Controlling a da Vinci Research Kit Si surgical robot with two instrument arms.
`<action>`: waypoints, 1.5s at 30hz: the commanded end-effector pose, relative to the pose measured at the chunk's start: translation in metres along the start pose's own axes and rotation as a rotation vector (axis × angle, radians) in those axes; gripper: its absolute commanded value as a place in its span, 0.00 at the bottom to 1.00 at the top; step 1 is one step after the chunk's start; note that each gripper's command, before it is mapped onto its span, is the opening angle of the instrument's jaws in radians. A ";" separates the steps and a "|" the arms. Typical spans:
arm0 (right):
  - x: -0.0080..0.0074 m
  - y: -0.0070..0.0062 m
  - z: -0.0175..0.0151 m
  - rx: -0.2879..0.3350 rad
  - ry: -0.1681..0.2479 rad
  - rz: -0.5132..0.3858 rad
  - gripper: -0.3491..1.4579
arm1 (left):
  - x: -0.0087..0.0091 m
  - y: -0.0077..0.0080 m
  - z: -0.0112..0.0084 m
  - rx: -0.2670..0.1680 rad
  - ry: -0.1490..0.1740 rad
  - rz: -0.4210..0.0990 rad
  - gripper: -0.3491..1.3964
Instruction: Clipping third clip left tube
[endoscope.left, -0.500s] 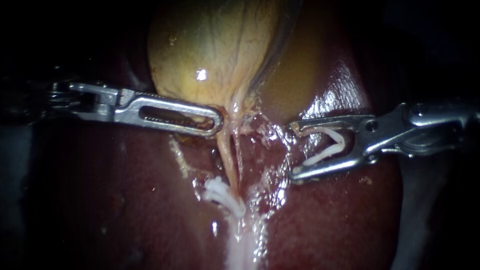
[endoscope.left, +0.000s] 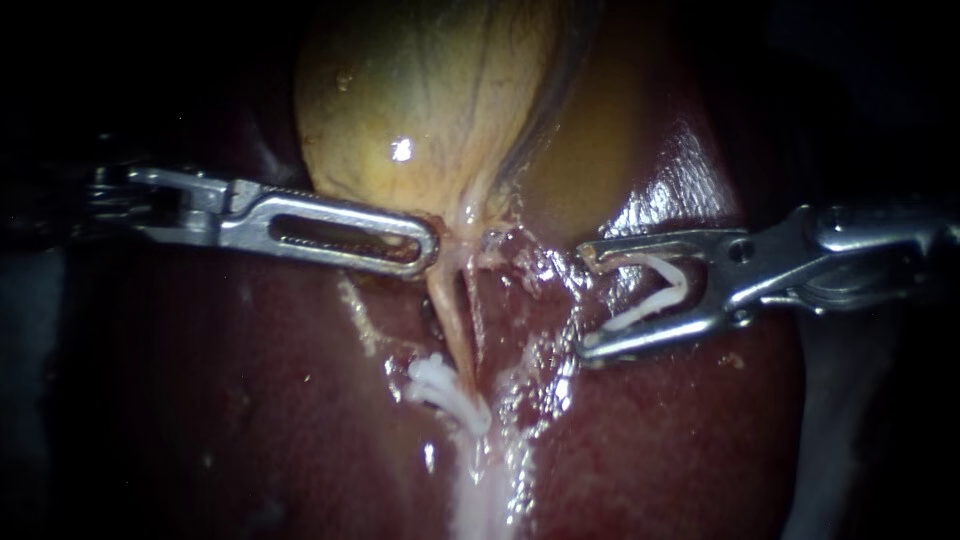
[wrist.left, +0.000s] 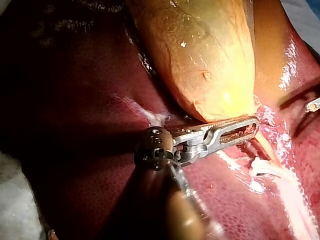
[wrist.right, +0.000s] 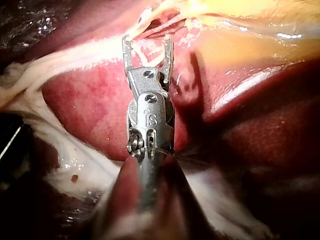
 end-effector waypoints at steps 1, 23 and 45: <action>0.0000 0.0000 0.0001 0.000 0.000 0.000 0.47 | 0.0002 0.0004 -0.0004 0.000 0.002 -0.004 0.00; 0.0006 -0.0004 0.0013 -0.005 0.001 0.002 0.47 | 0.0015 0.0034 -0.0032 -0.009 0.027 -0.015 0.00; -0.0001 0.0002 0.0106 0.007 0.000 0.014 0.47 | 0.0014 0.0035 -0.0029 -0.007 0.029 -0.015 0.00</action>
